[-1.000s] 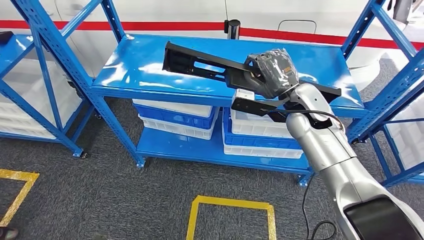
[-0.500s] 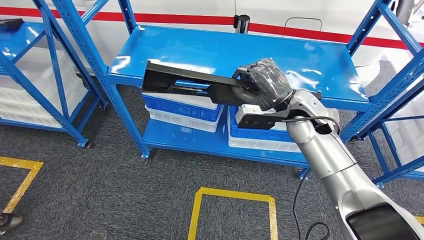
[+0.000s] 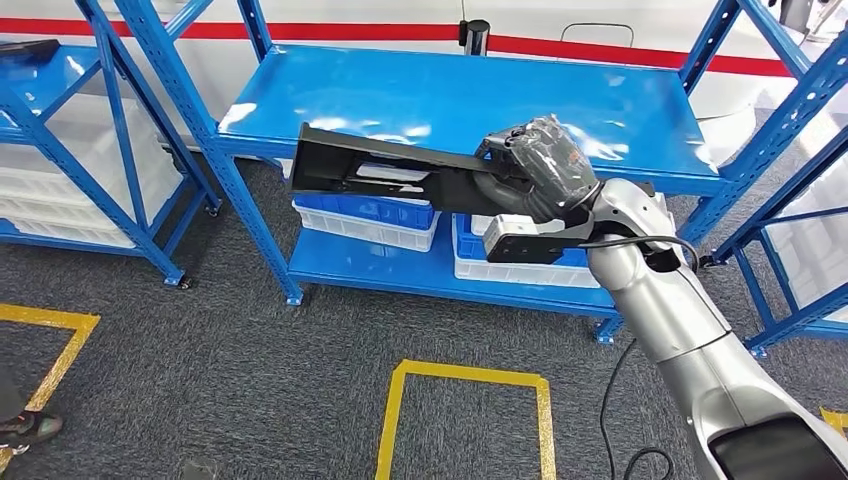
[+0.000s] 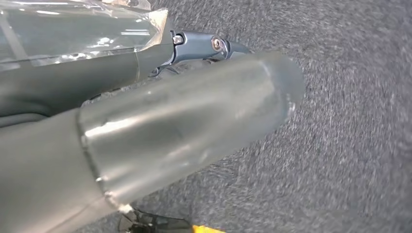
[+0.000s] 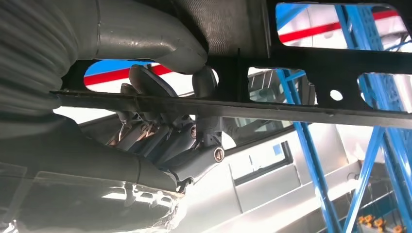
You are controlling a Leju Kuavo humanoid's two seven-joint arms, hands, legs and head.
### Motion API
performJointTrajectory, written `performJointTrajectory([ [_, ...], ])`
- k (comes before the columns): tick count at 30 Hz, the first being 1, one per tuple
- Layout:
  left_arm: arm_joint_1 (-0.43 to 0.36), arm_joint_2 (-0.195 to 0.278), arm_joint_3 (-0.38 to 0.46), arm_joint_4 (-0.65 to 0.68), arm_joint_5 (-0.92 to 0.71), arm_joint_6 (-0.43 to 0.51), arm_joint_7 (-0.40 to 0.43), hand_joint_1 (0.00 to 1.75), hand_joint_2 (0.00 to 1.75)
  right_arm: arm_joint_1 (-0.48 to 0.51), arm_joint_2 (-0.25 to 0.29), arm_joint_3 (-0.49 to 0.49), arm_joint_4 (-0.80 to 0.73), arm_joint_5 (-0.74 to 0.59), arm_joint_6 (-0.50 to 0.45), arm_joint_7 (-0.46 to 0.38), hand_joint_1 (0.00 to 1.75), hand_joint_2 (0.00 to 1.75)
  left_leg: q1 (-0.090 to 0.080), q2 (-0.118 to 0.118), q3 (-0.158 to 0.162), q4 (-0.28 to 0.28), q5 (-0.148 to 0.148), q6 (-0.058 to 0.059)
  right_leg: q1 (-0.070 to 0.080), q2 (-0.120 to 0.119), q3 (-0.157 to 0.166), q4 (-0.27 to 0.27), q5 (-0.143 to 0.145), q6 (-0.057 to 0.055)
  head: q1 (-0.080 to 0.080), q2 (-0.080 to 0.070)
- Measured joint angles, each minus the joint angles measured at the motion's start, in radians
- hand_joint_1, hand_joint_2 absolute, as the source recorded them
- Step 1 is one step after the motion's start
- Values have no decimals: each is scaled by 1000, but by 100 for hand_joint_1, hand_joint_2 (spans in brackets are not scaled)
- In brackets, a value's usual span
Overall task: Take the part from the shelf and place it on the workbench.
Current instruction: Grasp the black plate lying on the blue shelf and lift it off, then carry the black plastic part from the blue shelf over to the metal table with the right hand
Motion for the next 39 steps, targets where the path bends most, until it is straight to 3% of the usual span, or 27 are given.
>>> performJointTrajectory([
  [2, 1, 1, 0, 0, -1, -2, 0, 0, 0, -2, -2, 0, -6, -1, 2, 4, 171, 175, 2, -1, -43, 126, -80, -10, 3, -1, -14, 1, 12, -9, -2, 0],
  [3, 1, 1, 0, 0, -1, -3, 0, 0, 0, -2, -4, 1, -8, -1, 3, 6, 171, 175, 3, -1, -59, 182, -102, -14, 4, -1, -22, 3, 17, -10, -2, 0],
  [4, 1, 2, 0, 0, -2, -4, 0, 0, 0, -1, -6, 1, -8, -1, 4, 6, 171, 175, 4, -1, -61, 209, -105, -16, 5, -1, -28, 5, 21, -9, -2, 0],
  [5, 1, 2, 0, 0, -2, -4, 0, 0, 0, -1, -8, 2, -8, -2, 5, 7, 171, 175, 6, -1, -43, 196, -90, -18, 5, -1, -34, 9, 23, -7, -2, 0],
  [8, -1, 3, 0, 0, -3, -5, 0, 0, 0, -3, -14, -1, -15, -2, 6, 10, 171, 175, 10, -1, 74, 15, -28, -14, 7, -1, -48, 22, 26, -3, -2, 0],
  [10, -2, 3, 0, 0, -4, -4, -1, 0, 0, -8, -17, -4, -20, -2, 5, 14, 171, 175, 5, -3, 104, -43, -23, -4, 10, 0, -57, 26, 32, 7, -2, 0],
  [12, -3, 3, 0, 0, -5, -3, -2, 0, 0, -11, -18, -5, -22, -3, 5, 19, 171, 175, 0, -3, 98, -48, -14, 9, 12, 0, -62, 25, 39, 21, -1, 0],
  [14, -3, 0, 0, 0, -6, 0, -4, 0, 0, -13, -22, -8, -22, -3, 5, 22, 171, 175, 3, 0, 94, -61, 0, 28, 12, 2, -77, 42, 25, 29, 0, 0],
  [16, -4, -2, 0, 0, -8, 2, -7, 0, 0, -14, -27, -12, -22, -2, 5, 23, 171, 175, 5, 3, 84, -69, 16, 45, 13, 3, -120, 133, -31, 23, 3, 0],
  [18, -4, -2, 0, 0, -10, 4, -8, 0, 0, -12, -31, -13, -22, 0, 5, 25, 171, 175, 3, 4, 66, -69, 29, 50, 12, 4, -172, 270, -94, 20, 5, 0],
  [19, -4, -3, 0, 0, -11, 4, -8, 0, 0, -9, -34, -13, -22, 2, 5, 26, 171, 175, 3, 4, 58, -69, 35, 49, 12, 4, -183, 310, -109, 23, 5, 0],
  [20, -4, -4, 0, 0, -11, 5, -8, 0, 0, -6, -36, -14, -22, 3, 5, 27, 171, 175, 3, 3, 50, -68, 41, 47, 10, 4, -176, 311, -108, 30, 5, 0],
  [21, -3, -4, 0, 0, -11, 5, -8, 0, 0, -4, -37, -15, -22, 4, 5, 27, 171, 175, 3, 3, 43, -68, 48, 44, 7, 4, -144, 266, -92, 39, 5, 0],
  [23, -4, -4, 0, 0, -11, 6, -8, 0, 0, -3, -38, -20, -22, 7, 4, 27, 171, 175, 2, 3, 31, -63, 59, 34, 0, 3, -55, 115, -48, 55, 7, 0],
  [24, -4, -4, 1, -1, -11, 7, -9, 0, 0, -3, -37, -21, -22, 9, 3, 27, 171, 175, 0, 3, 26, -60, 64, 28, -1, 5, -23, 57, -31, 56, 6, 0],
  [25, -4, -3, 1, -1, -11, 9, -10, 0, 0, -2, -37, -23, -22, 11, 3, 27, 171, 175, -3, 3, 21, -58, 69, 23, 0, 7, -9, 28, -23, 53, 6, 0],
  [28, -2, -1, 3, -1, -11, 15, -12, 0, 0, 1, -37, -24, -22, 17, 2, 28, 171, 175, -2, 0, 9, -57, 82, 7, 1, 9, -20, 27, -6, 30, 7, 0],
  [30, 0, 0, 4, 0, -13, 15, -13, 0, 0, 2, -36, -24, -22, 19, 2, 29, 171, 175, 3, -1, -13, -15, 37, -2, -5, 6, -34, 27, 11, 10, 6, 0],
  [33, -1, 0, 4, -1, -18, 15, -13, 0, 0, 7, -35, -25, -23, 20, 2, 29, 171, 175, 6, -1, -70, 172, -97, -13, 0, 3, -66, 28, 38, -6, 4, 0],
  [34, 0, 0, 4, -1, -18, 15, -13, 0, 0, 10, -35, -25, -23, 20, 2, 29, 171, 175, 6, -1, -76, 218, -121, -14, 3, 3, -77, 28, 47, -7, 4, 0],
  [35, 0, 0, 4, -1, -19, 15, -13, 0, 0, 12, -35, -25, -23, 20, 2, 29, 171, 175, 6, -1, -64, 229, -128, -13, 6, 3, -88, 28, 55, -7, 3, 0],
  [36, -1, 0, 4, -1, -19, 15, -13, 0, 0, 14, -35, -25, -23, 20, 1, 29, 171, 175, 6, -1, -28, 195, -117, -10, 8, 3, -97, 29, 63, -5, 3, 0],
  [39, -5, 2, 4, -1, -21, 15, -13, 0, 0, 15, -37, -29, -26, 21, 1, 30, 171, 175, 0, -3, 124, -12, -71, 9, 12, 3, -114, 28, 83, 4, 5, 0],
])
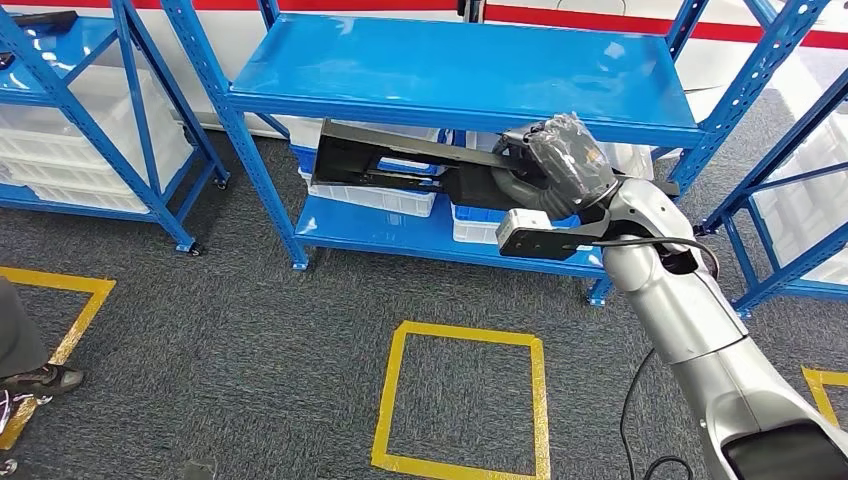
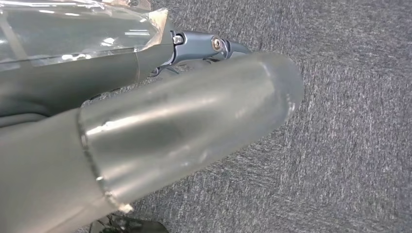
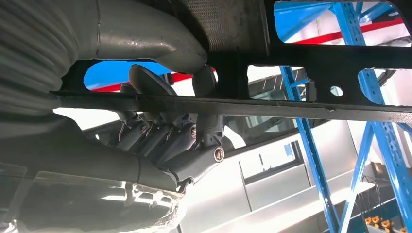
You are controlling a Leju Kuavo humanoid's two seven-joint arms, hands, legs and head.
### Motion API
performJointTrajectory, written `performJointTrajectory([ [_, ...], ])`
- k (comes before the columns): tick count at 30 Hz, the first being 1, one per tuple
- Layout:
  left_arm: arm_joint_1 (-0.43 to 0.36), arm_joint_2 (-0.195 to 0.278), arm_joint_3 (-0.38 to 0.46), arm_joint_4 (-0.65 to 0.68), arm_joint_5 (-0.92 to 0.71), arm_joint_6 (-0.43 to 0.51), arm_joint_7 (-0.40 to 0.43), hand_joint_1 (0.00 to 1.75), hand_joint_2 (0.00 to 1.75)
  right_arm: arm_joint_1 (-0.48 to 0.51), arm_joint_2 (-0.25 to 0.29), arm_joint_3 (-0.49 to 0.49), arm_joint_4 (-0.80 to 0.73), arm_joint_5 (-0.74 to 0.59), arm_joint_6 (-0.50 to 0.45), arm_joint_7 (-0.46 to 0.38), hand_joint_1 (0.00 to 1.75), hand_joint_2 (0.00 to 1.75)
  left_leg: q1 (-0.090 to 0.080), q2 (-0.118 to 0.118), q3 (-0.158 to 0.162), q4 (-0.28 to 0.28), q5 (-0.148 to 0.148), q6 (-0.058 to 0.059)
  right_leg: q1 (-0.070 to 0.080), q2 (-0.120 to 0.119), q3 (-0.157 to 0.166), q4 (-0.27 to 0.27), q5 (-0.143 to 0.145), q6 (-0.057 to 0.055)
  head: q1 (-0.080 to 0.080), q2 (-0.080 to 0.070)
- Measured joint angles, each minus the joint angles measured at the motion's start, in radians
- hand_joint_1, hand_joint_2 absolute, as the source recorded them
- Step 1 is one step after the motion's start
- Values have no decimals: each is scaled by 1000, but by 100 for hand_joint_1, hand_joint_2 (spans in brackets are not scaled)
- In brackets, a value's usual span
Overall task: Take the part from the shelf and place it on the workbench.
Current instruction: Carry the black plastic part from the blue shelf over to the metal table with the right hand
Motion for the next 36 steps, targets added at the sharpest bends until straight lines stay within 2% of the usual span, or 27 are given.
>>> performJointTrajectory([
  [1, -2, 1, 0, 0, -1, 0, 0, 0, 0, -1, -1, -2, -1, 0, -1, 0, 171, 175, -4, -1, 23, -37, 7, 5, 1, -1, -3, 0, 6, 6, 0, 0],
  [2, -3, 1, 0, 0, -2, 0, 1, 0, 0, -1, -1, -4, -2, 1, -3, 0, 171, 175, -9, -1, 28, -50, 9, 10, 0, -2, -5, -2, 13, 13, 0, 0],
  [4, -3, 2, 0, 0, -2, 0, 2, 0, 0, -1, -2, -6, -3, 4, -5, 0, 171, 175, -11, 0, 21, -56, 31, 22, 0, -2, -9, -7, 27, 27, 0, 0],
  [5, -3, 1, 0, 0, -2, 0, 3, 0, 0, 0, -4, -7, -3, 5, -5, 0, 171, 175, -10, 2, 15, -64, 46, 29, 1, -1, -17, -4, 20, 29, 1, 0],
  [6, -4, 1, 0, 0, -3, 0, 3, 0, 0, 0, -5, -8, -3, 6, -6, 0, 171, 175, -7, 5, 6, -71, 61, 36, 2, -1, -30, 15, -2, 28, 3, 0],
  [7, -5, 0, 0, 0, -3, 0, 3, 0, 0, 0, -7, -9, -2, 6, -6, 0, 171, 175, -4, 8, -6, -78, 77, 41, 4, 0, -47, 55, -40, 24, 5, 0],
  [9, -6, 0, 0, 0, -4, 0, 2, 0, 0, 3, -9, -10, -2, 7, -6, 0, 171, 175, -5, 10, -35, -78, 100, 45, 0, 0, -81, 181, -125, 17, 8, 0],
  [10, -6, 0, 0, 0, -3, -1, 1, 0, 0, 5, -10, -11, -2, 8, -6, 0, 171, 175, -5, 11, -49, -78, 111, 43, -2, 0, -89, 240, -148, 21, 9, 0],
  [11, -6, 0, 0, 0, -3, -1, 0, 0, 0, 8, -10, -11, -2, 9, -6, 0, 171, 175, -5, 12, -64, -77, 122, 42, -5, 0, -85, 275, -151, 30, 9, 0],
  [12, -6, -1, 0, 0, -3, 0, 0, 0, 0, 10, -10, -11, -2, 10, -6, 0, 171, 175, -4, 12, -79, -76, 134, 39, -7, 0, -65, 275, -137, 42, 9, 0],
  [14, -6, -2, 0, 0, -4, 0, -1, 0, 0, 12, -10, -12, -2, 12, -7, 0, 171, 175, -2, 13, -105, -73, 153, 30, -15, 0, 22, 173, -98, 62, 10, 0],
  [15, -6, -2, 0, 0, -4, 0, -2, 0, 0, 11, -9, -13, -3, 13, -7, 0, 171, 175, -3, 13, -117, -70, 162, 23, -14, 1, 76, 95, -97, 64, 10, 0],
  [16, -6, -2, 0, 0, -4, 1, -2, 0, 0, 11, -8, -14, -3, 13, -8, 0, 171, 175, -4, 13, -125, -68, 172, 17, -12, 2, 115, 33, -105, 59, 10, 0],
  [18, -5, 0, 1, 0, -4, 1, -3, 0, 0, 13, -8, -15, -4, 14, -9, -1, 171, 175, -7, 12, -137, -70, 194, 7, -1, 5, 144, -26, -120, 47, 9, 0],
  [19, -4, 0, 1, 0, -4, 2, -3, 0, 0, 15, -8, -15, -4, 15, -9, -1, 171, 175, -7, 10, -140, -73, 205, 3, -4, 4, 133, -26, -114, 39, 9, 0],
  [20, -3, 1, 1, 0, -4, 2, -3, 0, 0, 16, -8, -15, -3, 16, -9, -1, 171, 175, -6, 9, -147, -70, 200, -2, -7, 2, 124, -25, -105, 31, 9, 0],
  [21, -1, 1, 1, 0, -4, 2, -3, 0, 0, 18, -8, -15, -3, 17, -9, -1, 171, 175, -4, 7, -157, -54, 177, -8, -10, 0, 115, -23, -95, 18, 7, 0],
  [22, -1, 2, 1, 0, -3, 2, -3, 0, 0, 18, -8, -15, -3, 18, -9, -1, 171, 175, -2, 6, -171, -16, 136, -13, -14, -2, 105, -23, -84, 6, 5, 0],
  [24, 0, 2, 1, 0, -4, 2, -3, 0, 0, 19, -8, -14, -3, 21, -9, -2, 171, 175, 1, 5, -205, 118, 34, -22, -9, -4, 85, -19, -64, -9, 1, 0],
  [25, 0, 2, 1, 0, -4, 3, -3, 0, 0, 19, -8, -14, -2, 22, -9, -2, 171, 175, 1, 5, -217, 185, 2, -24, -5, -5, 73, -17, -55, -12, 1, 0],
  [26, 0, 2, 1, 0, -4, 3, -3, 0, 0, 20, -7, -13, -2, 24, -9, -3, 171, 175, 1, 5, -217, 225, -10, -23, -1, -5, 61, -15, -47, -13, 1, 0],
  [27, 0, 2, 1, 0, -4, 3, -3, 0, 0, 20, -6, -13, -1, 26, -9, -3, 171, 175, 0, 5, -198, 229, -4, -19, 2, -4, 50, -14, -39, -13, 0, 0],
  [28, -1, 2, 1, 0, -3, 3, -3, 0, 0, 20, -4, -13, -1, 27, -9, -4, 171, 175, -2, 4, -161, 192, 14, -11, 7, -3, 39, -13, -31, -14, 0, 0],
  [30, -2, 4, 1, -1, -3, 5, -3, 0, 0, 19, 0, -13, -1, 30, -10, -4, 171, 175, -10, -1, -57, 58, 39, 18, 14, -2, 25, -11, -18, -12, 1, 0],
  [32, -4, 7, 2, -2, -2, 7, -4, 0, 0, 18, 7, -12, -1, 35, -10, -2, 171, 175, -20, -4, 5, -38, 38, 39, 12, -2, 17, -12, -4, -2, 2, 0],
  [34, -5, 9, 7, -2, 3, 9, -4, 0, 0, 18, 18, -9, 0, 42, -11, -1, 171, 175, -29, -3, 11, -66, 47, 49, 6, -3, 13, -19, 12, 13, 0, 0],
  [36, -5, 10, 12, -2, 10, 10, -6, 0, 0, 19, 27, -5, 2, 50, -12, 1, 171, 175, -26, 2, 9, -92, 79, 55, 6, -2, 2, -11, 0, 17, 1, 0],
])
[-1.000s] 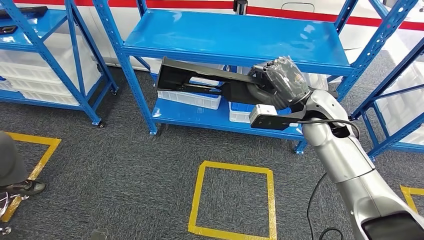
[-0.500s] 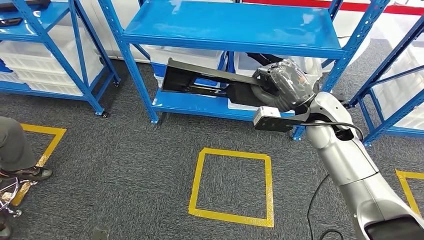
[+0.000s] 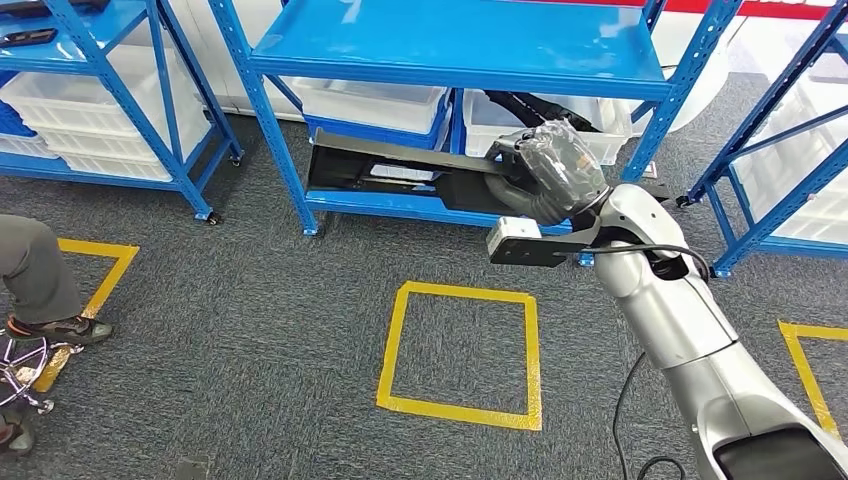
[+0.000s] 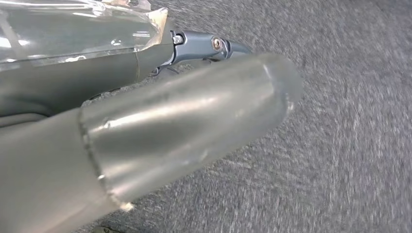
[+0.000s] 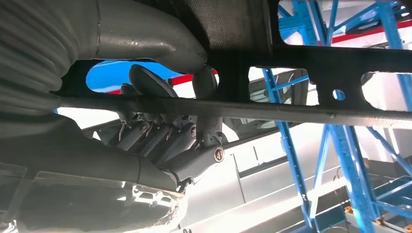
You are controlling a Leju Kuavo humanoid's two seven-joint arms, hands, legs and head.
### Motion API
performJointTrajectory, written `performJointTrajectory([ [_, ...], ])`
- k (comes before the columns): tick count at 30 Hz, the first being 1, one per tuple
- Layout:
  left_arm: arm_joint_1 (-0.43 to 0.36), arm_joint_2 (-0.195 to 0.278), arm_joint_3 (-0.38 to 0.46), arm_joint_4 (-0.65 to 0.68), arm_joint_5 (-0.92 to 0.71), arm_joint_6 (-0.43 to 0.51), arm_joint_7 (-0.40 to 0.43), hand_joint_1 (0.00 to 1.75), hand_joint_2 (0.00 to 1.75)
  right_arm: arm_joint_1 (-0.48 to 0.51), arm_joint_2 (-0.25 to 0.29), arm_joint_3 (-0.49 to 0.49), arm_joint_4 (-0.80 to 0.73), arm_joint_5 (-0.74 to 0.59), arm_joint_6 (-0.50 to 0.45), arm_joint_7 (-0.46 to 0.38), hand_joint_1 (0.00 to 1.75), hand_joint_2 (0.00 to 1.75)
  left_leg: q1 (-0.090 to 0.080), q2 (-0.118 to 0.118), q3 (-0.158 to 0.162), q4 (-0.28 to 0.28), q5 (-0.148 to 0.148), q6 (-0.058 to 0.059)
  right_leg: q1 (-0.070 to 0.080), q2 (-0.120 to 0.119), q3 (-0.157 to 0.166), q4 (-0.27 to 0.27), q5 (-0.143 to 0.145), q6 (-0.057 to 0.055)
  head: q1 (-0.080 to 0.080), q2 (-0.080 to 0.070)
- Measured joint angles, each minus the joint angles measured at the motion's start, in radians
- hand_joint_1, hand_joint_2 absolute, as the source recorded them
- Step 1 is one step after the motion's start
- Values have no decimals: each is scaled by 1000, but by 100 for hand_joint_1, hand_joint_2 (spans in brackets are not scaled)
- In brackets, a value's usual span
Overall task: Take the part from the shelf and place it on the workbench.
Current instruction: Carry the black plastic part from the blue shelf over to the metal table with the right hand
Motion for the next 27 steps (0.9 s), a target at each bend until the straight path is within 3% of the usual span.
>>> performJointTrajectory([
  [1, 0, 0, 3, 0, 3, 1, -1, 0, 0, -1, 4, 2, 2, 4, -1, 1, 171, 175, 5, 3, -6, -13, 17, 1, 1, 1, -13, 27, -28, -3, 2, 0],
  [3, 1, -1, 9, 0, 10, 5, -4, 0, 0, -2, 16, 8, 6, 12, -2, 4, 171, 175, 12, 8, -30, -21, 44, -1, -4, 2, -52, 143, -116, -7, 5, 0],
  [4, 3, -1, 13, 0, 15, 7, -5, 0, 0, -2, 23, 12, 8, 16, -2, 6, 171, 175, 15, 10, -45, -20, 56, -5, -10, 2, -68, 210, -148, -2, 5, 0],
  [5, 4, -2, 17, 0, 19, 8, -7, 0, 0, -2, 31, 16, 11, 19, -2, 7, 171, 175, 18, 12, -61, -19, 67, -10, -16, 2, -74, 262, -162, 8, 5, 0],
  [6, 6, -2, 21, 0, 21, 9, -9, 0, 0, -2, 39, 19, 13, 22, -2, 9, 171, 175, 22, 14, -77, -17, 79, -15, -22, 2, -66, 284, -156, 24, 5, 0],
  [7, 8, -3, 25, 0, 23, 9, -11, 0, 0, -2, 46, 23, 16, 23, -2, 9, 171, 175, 28, 15, -94, -14, 89, -23, -29, 2, -40, 271, -134, 43, 5, 0],
  [9, 10, -2, 31, 0, 25, 10, -14, 0, 0, -6, 61, 28, 20, 28, -2, 11, 171, 175, 37, 16, -130, 4, 107, -40, -41, 2, 55, 153, -100, 74, 7, 0],
  [10, 11, -1, 35, 0, 25, 10, -16, 0, 0, -8, 68, 30, 21, 31, -2, 11, 171, 175, 39, 15, -147, 15, 114, -50, -39, 3, 100, 84, -105, 75, 6, 0],
  [12, 15, 1, 40, 1, 26, 10, -18, 0, 0, -11, 78, 35, 25, 37, -2, 13, 171, 175, 37, 13, -166, 25, 134, -65, -30, 5, 135, 13, -130, 59, 6, 0],
  [13, 19, 0, 42, 1, 26, 9, -19, 0, 0, -11, 81, 37, 27, 40, -3, 14, 171, 175, 36, 12, -170, 23, 146, -72, -26, 5, 127, 11, -130, 46, 4, 0],
  [14, 24, 0, 44, 2, 26, 9, -20, 0, 0, -10, 82, 39, 30, 42, -3, 16, 171, 175, 37, 11, -175, 20, 152, -77, -30, 3, 118, 17, -121, 35, 4, 0],
  [15, 28, 0, 46, 2, 26, 9, -20, 0, 0, -9, 84, 41, 32, 45, -4, 18, 171, 175, 39, 11, -182, 28, 137, -81, -34, 2, 109, 21, -111, 22, 2, 0],
  [16, 31, 0, 47, 3, 26, 8, -19, 0, 0, -8, 87, 41, 34, 47, -5, 20, 171, 175, 41, 10, -193, 54, 100, -85, -37, 1, 97, 22, -98, 7, 0, 0],
  [17, 33, 1, 48, 3, 26, 8, -19, 0, 0, -7, 89, 41, 35, 49, -6, 23, 171, 175, 43, 9, -207, 102, 45, -88, -39, -1, 84, 22, -84, -5, -2, 0],
  [19, 33, 3, 48, 3, 25, 8, -20, 0, 0, -6, 94, 41, 36, 53, -9, 26, 171, 175, 43, 6, -233, 248, -67, -93, -31, -2, 51, 23, -56, -19, -4, 0],
  [20, 32, 4, 48, 3, 25, 8, -20, 0, 0, -6, 95, 41, 38, 54, -10, 28, 171, 175, 43, 5, -237, 310, -90, -94, -27, -3, 36, 24, -44, -21, -4, 0],
  [21, 32, 4, 49, 3, 25, 8, -20, 0, 0, -5, 97, 41, 39, 56, -11, 29, 171, 175, 43, 4, -228, 346, -89, -93, -24, -3, 20, 24, -31, -22, -4, 0],
  [23, 30, 5, 49, 3, 24, 8, -20, 0, 0, -5, 97, 39, 43, 58, -11, 30, 171, 175, 43, 3, -163, 317, -46, -85, -20, -2, -10, 24, -5, -19, -5, 0],
  [25, 25, 7, 50, 2, 23, 7, -19, 0, 0, -6, 98, 34, 45, 61, -12, 31, 171, 175, 40, -1, -43, 187, -49, -71, -17, 0, -32, 24, 17, -12, -5, 0],
  [27, 21, 9, 51, 1, 21, 7, -19, 0, 0, -9, 99, 27, 45, 64, -13, 33, 171, 175, 34, -3, 43, 71, -90, -63, -15, -1, -40, 23, 33, -2, -4, 0],
])
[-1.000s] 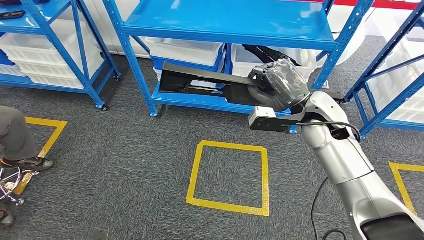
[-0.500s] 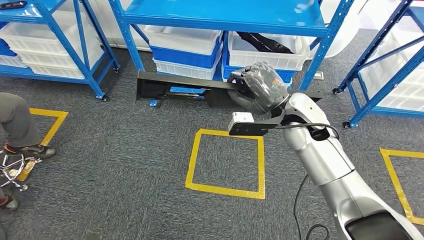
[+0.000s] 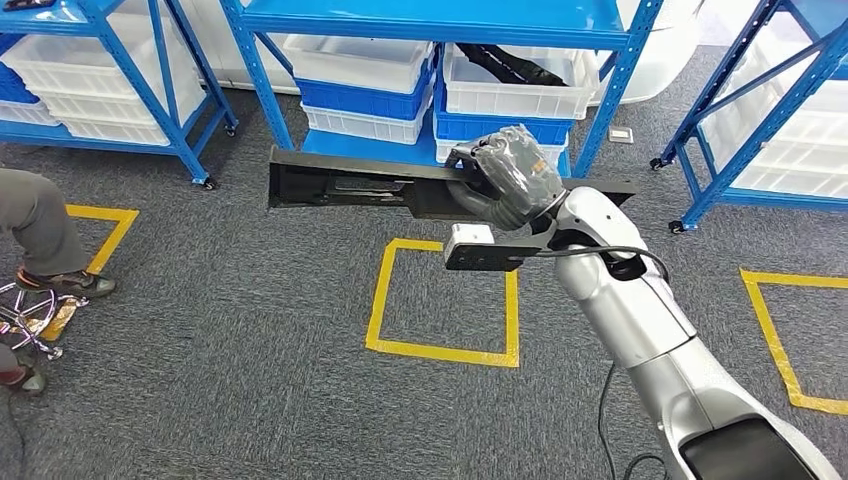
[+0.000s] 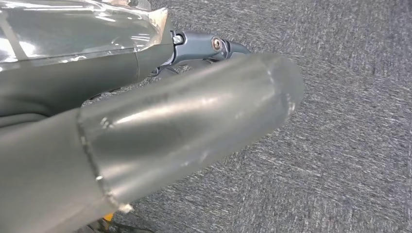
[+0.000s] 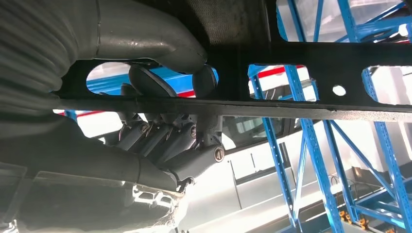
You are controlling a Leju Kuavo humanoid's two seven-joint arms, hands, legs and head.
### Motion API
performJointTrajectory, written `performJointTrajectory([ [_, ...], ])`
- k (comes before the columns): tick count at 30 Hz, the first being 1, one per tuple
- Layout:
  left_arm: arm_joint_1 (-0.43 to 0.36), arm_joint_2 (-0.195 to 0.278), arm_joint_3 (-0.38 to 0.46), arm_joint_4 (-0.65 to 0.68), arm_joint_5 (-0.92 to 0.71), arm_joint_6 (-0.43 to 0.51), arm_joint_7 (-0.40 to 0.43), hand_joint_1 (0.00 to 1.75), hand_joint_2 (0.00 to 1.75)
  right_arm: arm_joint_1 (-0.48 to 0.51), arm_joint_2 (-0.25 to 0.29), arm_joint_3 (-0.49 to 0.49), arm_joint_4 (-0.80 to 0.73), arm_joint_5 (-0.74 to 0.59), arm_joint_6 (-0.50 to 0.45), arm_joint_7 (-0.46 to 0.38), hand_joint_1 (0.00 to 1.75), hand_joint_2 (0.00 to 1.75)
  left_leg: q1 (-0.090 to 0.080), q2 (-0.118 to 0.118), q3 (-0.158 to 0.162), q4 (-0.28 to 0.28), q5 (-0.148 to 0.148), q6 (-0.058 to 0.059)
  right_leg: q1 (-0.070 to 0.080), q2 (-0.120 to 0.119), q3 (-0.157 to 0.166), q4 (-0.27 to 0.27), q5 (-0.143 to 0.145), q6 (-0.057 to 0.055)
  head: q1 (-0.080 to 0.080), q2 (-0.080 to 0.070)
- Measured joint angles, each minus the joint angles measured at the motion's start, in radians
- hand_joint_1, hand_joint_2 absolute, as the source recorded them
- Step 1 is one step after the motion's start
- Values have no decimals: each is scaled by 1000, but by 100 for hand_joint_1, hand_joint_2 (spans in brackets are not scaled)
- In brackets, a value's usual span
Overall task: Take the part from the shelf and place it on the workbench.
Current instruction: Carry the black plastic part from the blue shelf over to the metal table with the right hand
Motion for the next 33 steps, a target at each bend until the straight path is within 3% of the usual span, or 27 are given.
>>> performJointTrajectory([
  [2, -3, 1, 1, -1, -2, -1, 1, 0, 0, -3, 2, -3, 2, 6, -2, 3, 171, 175, -7, 1, 10, -32, -5, 7, -2, -2, -1, -9, 19, 13, -1, 0],
  [4, -5, 2, 2, 0, -4, -2, 5, 0, 0, -1, 3, -4, 5, 15, -3, 7, 171, 175, -8, 5, -4, -43, 21, 19, -2, -2, -7, -14, 27, 23, -2, 0],
  [5, -6, 2, 2, 0, -5, -4, 6, 0, 0, 0, 3, -4, 8, 19, -3, 7, 171, 175, -7, 8, -15, -48, 38, 27, 0, -1, -17, 1, 4, 21, 0, 0],
  [6, -7, 1, 2, 0, -6, -6, 7, 0, 0, 2, 2, -4, 10, 23, -4, 8, 171, 175, -6, 11, -29, -52, 56, 33, 1, 0, -31, 35, -37, 16, 2, 0],
  [8, -9, -1, 2, 0, -9, -8, 8, 0, 0, 6, 2, -4, 14, 31, -6, 10, 171, 175, -9, 14, -65, -52, 87, 42, 1, 1, -64, 160, -135, 5, 5, 0],
  [9, -10, -1, 3, 0, -10, -8, 8, 0, 0, 9, 2, -4, 16, 34, -8, 10, 171, 175, -10, 14, -84, -51, 101, 42, 1, 1, -73, 224, -161, 7, 5, 0],
  [10, -10, -2, 3, 0, -11, -8, 8, 0, 0, 12, 2, -4, 18, 38, -9, 11, 171, 175, -11, 15, -103, -50, 116, 42, 1, 1, -71, 272, -164, 16, 5, 0],
  [11, -11, -2, 3, 0, -13, -8, 8, 0, 0, 14, 2, -4, 20, 40, -10, 11, 171, 175, -11, 16, -123, -49, 131, 40, 1, 1, -54, 288, -147, 27, 5, 0],
  [12, -12, -4, 3, 0, -14, -8, 8, 0, 0, 15, 2, -4, 21, 42, -11, 11, 171, 175, -12, 16, -142, -46, 144, 38, 1, 1, -21, 268, -123, 37, 5, 0],
  [13, -13, -5, 3, 0, -16, -8, 9, 0, 0, 16, 2, -5, 22, 44, -12, 11, 171, 175, -12, 16, -160, -42, 157, 34, 1, 1, 31, 211, -112, 40, 5, 0],
  [15, -13, -6, 3, 0, -17, -7, 8, 0, 0, 15, 6, -9, 22, 46, -14, 11, 171, 175, -15, 15, -185, -34, 178, 24, 6, 2, 142, 59, -139, 28, 4, 0],
  [16, -14, -6, 4, -1, -17, -6, 8, 0, 0, 15, 9, -12, 22, 47, -16, 10, 171, 175, -16, 16, -191, -32, 188, 19, 9, 3, 174, 3, -160, 19, 2, 0],
  [18, -13, -5, 5, 0, -16, -5, 8, 0, 0, 16, 12, -14, 24, 48, -18, 10, 171, 175, -16, 16, -197, -37, 208, 10, 9, 4, 178, -28, -166, 2, 0, 0],
  [19, -11, -5, 6, 0, -16, -4, 7, 0, 0, 17, 13, -14, 27, 49, -18, 9, 171, 175, -14, 14, -202, -36, 205, 6, 6, 3, 172, -28, -156, -6, 0, 0],
  [20, -9, -5, 6, 0, -16, -4, 7, 0, 0, 18, 14, -14, 29, 51, -18, 9, 171, 175, -11, 13, -210, -22, 181, 0, 2, 1, 164, -27, -145, -16, -1, 0],
  [22, -8, -5, 6, 0, -16, -4, 6, 0, 0, 18, 17, -14, 32, 53, -19, 9, 171, 175, -7, 11, -235, 60, 84, -11, -2, -1, 143, -27, -119, -29, -2, 0],
  [23, -8, -4, 6, 0, -16, -4, 6, 0, 0, 19, 17, -14, 33, 54, -19, 9, 171, 175, -5, 9, -250, 125, 33, -16, -2, -2, 128, -26, -106, -31, -3, 0],
  [24, -8, -4, 7, 0, -16, -3, 6, 0, 0, 19, 18, -14, 35, 55, -20, 9, 171, 175, -4, 8, -259, 187, 2, -21, -2, -2, 112, -25, -94, -30, -3, 0],
  [25, -8, -4, 7, 0, -16, -3, 6, 0, 0, 20, 18, -14, 37, 56, -20, 9, 171, 175, -2, 8, -260, 232, -7, -23, -2, -2, 97, -24, -83, -28, -3, 0],
  [26, -8, -4, 7, 0, -16, -2, 6, 0, 0, 21, 18, -14, 39, 59, -20, 9, 171, 175, 0, 8, -246, 248, 6, -25, -2, -2, 82, -22, -73, -24, -3, 0],
  [27, -8, -4, 7, 0, -15, -2, 6, 0, 0, 22, 18, -14, 41, 62, -21, 9, 171, 175, 3, 8, -217, 230, 30, -25, -3, -2, 68, -19, -64, -20, -3, 0],
  [28, -8, -4, 8, 0, -14, -1, 6, 0, 0, 23, 18, -14, 41, 65, -21, 9, 171, 175, 6, 8, -170, 180, 50, -26, -4, -1, 56, -16, -56, -16, -4, 0],
  [30, -9, -4, 10, 0, -12, 0, 6, 0, 0, 22, 21, -16, 42, 71, -23, 10, 171, 175, 6, 3, -72, 50, 46, -23, -3, -1, 40, -12, -41, -2, -3, 0],
  [31, -10, -4, 11, 0, -10, 0, 6, 0, 0, 21, 23, -17, 42, 73, -24, 10, 171, 175, 3, 1, -43, 3, 35, -19, -2, -1, 36, -12, -33, 6, -3, 0],
  [33, -9, -4, 12, 0, -8, 1, 5, 0, 0, 19, 29, -18, 44, 75, -25, 13, 171, 175, -6, -2, -36, -27, 31, -3, 0, -1, 32, -17, -16, 24, -2, 0],
])
